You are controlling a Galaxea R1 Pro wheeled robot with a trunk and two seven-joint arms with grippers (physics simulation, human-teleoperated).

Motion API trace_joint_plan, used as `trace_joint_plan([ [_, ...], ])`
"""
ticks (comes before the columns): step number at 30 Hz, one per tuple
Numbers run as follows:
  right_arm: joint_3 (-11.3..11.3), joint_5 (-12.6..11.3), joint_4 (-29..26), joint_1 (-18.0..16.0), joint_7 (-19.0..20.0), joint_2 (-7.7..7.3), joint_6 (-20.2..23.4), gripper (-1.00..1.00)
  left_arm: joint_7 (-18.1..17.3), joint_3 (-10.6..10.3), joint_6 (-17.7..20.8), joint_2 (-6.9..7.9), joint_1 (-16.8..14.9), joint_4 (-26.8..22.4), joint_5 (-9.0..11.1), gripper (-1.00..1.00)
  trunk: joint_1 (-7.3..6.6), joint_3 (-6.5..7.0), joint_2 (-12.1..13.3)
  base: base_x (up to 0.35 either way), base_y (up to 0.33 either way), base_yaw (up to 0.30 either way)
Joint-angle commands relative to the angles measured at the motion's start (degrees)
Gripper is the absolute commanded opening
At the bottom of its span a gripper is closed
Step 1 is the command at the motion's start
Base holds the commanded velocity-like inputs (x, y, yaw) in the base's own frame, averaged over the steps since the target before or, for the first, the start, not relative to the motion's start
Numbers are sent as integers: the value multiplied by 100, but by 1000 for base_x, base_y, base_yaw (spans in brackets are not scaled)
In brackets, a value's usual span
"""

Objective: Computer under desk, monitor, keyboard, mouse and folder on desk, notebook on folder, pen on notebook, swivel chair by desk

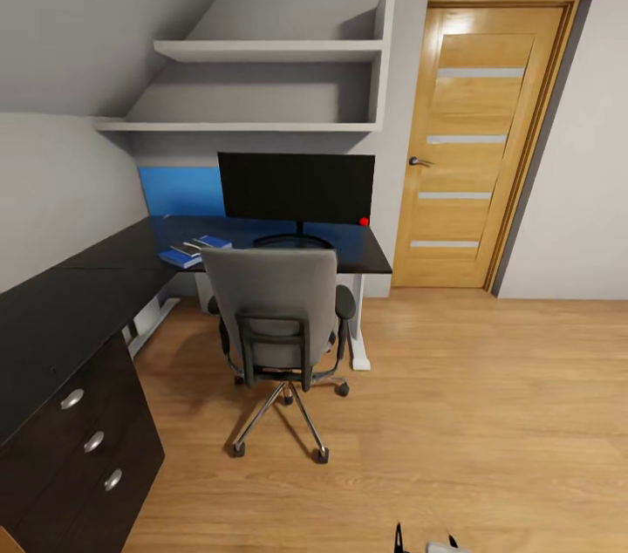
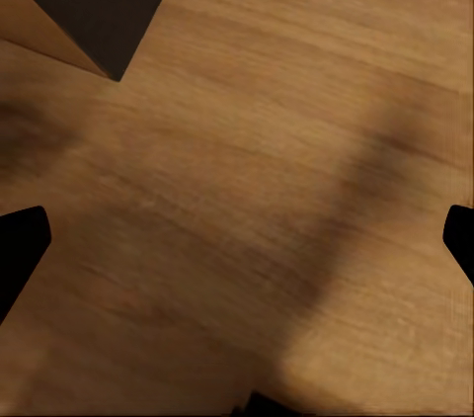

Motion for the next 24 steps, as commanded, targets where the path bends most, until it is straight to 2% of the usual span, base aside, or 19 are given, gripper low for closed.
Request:
trace_joint_plan([
  [1, 50, 5, 15, 3, -53, 1, 0, 100, -8, 38, -42, 7, 29, 4, -1, 100, -23, 13, 39, 0, 0, 0],
  [8, 42, -3, 37, 27, -65, -56, 12, 100, -10, 37, -115, 108, 144, 6, 6, 100, -177, 139, 320, 0, 0, 0],
  [12, 40, -9, 35, 29, -73, -120, 14, 100, -14, 37, -112, 117, 156, 7, 2, 100, -265, 210, 480, 0, 0, 0],
  [15, 44, -6, 36, 30, -64, -265, 15, 100, -17, 37, -102, 123, 161, 7, 0, 100, -331, 264, 600, 0, 0, 0],
  [17, 46, -9, 37, 30, -65, -307, 17, 100, -18, 37, -100, 124, 162, 7, 0, 100, -375, 300, 680, 0, 0, 0],
  [24, 50, -9, 38, 30, -53, -362, 34, 100, -18, 37, -91, 122, 163, 10, -1, 100, -528, 426, 961, 0, 0, 0],
])
